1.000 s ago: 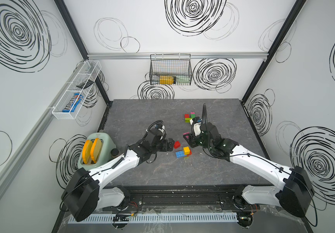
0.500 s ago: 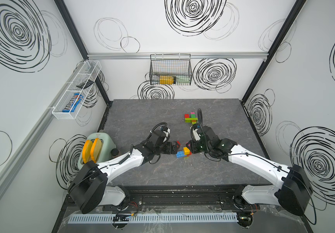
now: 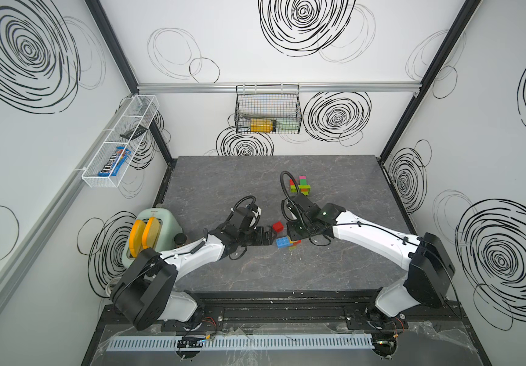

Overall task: Assemble the number 4 with lego
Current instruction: Assemble the lego brick with the lego brick.

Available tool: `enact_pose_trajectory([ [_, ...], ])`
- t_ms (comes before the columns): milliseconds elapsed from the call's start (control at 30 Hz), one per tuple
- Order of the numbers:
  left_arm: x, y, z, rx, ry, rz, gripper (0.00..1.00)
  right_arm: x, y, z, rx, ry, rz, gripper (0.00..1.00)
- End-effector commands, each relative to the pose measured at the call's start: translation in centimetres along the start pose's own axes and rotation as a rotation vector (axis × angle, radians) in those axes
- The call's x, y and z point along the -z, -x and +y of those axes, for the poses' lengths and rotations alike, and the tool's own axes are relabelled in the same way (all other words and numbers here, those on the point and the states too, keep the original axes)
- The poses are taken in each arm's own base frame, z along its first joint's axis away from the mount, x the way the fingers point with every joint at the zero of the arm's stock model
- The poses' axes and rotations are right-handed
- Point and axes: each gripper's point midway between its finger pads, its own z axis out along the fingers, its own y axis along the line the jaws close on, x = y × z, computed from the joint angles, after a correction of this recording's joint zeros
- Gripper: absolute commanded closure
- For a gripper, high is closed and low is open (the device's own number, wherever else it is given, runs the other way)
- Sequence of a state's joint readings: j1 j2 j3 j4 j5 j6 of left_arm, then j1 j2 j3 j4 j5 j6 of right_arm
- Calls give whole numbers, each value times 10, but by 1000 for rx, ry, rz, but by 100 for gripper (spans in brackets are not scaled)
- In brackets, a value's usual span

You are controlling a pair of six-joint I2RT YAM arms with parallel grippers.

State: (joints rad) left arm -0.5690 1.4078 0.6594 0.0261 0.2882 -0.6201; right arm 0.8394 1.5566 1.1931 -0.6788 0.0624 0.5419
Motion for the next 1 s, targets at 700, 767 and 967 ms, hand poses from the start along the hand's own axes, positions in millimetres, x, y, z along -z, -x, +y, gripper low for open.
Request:
enact_pose_trajectory([
  [700,-21,-19,5,17,-47,82,4,-21,-27,-17,-50,-72,108,100],
  [767,-21,-20,5,17,-47,86,4,-20,-31,-18,-48,-76,119,100],
  [967,-24,-21,4,18,-51,93,4,-13,-21,-10,-10,-50,91,100],
])
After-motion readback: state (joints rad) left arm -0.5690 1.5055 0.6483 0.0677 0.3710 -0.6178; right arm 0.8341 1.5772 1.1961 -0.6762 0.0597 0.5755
